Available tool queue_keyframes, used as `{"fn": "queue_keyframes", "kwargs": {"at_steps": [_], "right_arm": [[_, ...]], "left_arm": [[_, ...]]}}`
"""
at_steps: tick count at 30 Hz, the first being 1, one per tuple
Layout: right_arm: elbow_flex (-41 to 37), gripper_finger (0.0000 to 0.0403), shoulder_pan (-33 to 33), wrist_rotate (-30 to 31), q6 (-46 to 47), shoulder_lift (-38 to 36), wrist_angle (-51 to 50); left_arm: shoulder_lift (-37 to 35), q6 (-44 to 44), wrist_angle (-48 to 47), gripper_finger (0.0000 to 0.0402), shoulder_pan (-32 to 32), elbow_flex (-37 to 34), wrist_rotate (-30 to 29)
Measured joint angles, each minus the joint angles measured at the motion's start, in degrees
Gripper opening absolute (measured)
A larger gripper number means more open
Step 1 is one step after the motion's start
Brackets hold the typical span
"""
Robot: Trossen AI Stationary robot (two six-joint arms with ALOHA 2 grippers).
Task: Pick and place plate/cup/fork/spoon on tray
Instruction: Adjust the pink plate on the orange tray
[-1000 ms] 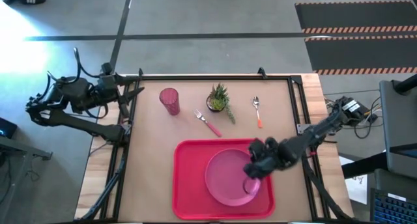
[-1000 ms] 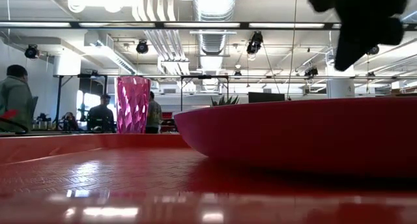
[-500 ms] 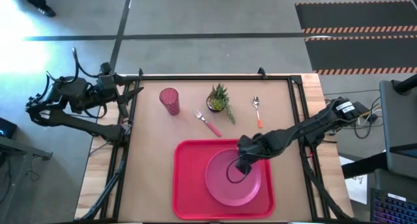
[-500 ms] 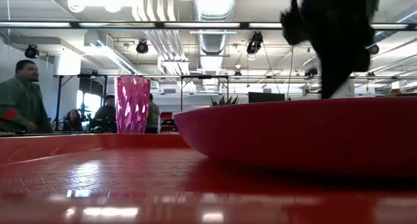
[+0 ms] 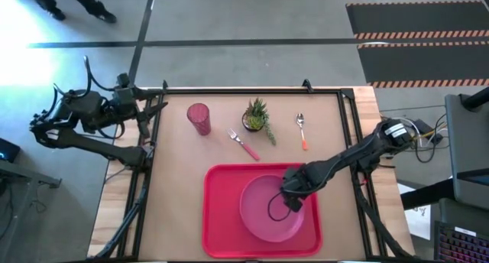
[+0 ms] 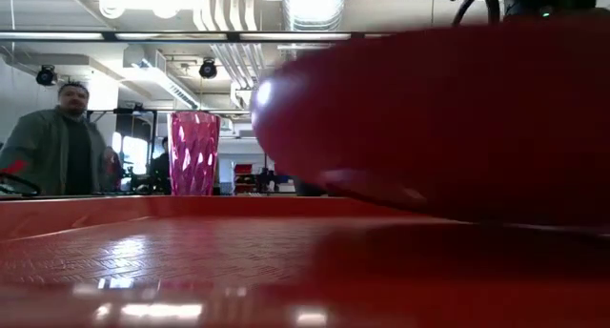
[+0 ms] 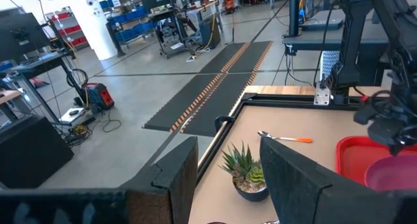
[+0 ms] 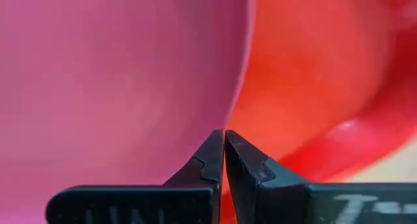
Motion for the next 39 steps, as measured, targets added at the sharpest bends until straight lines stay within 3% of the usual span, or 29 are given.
{"fn": "queue_keyframes", "kwargs": {"at_steps": [9, 24, 39], "right_arm": [[0.0, 0.0009, 0.6, -0.2, 1.4, 1.3, 10.1], [5.4, 0.0009, 0.5, 2.8, -3.4, -0.4, 12.8], [4.5, 0.0009, 0.8, -1.9, -4.5, 8.2, 20.9]], "left_arm": [[-0.5, 0.0, 0.0, 0.015, 0.0, 0.0, 0.0], [-0.4, -0.1, 0.0, 0.015, 0.0, 0.0, 0.0], [-0.7, -0.4, 0.0, 0.015, 0.0, 0.0, 0.0]]}}
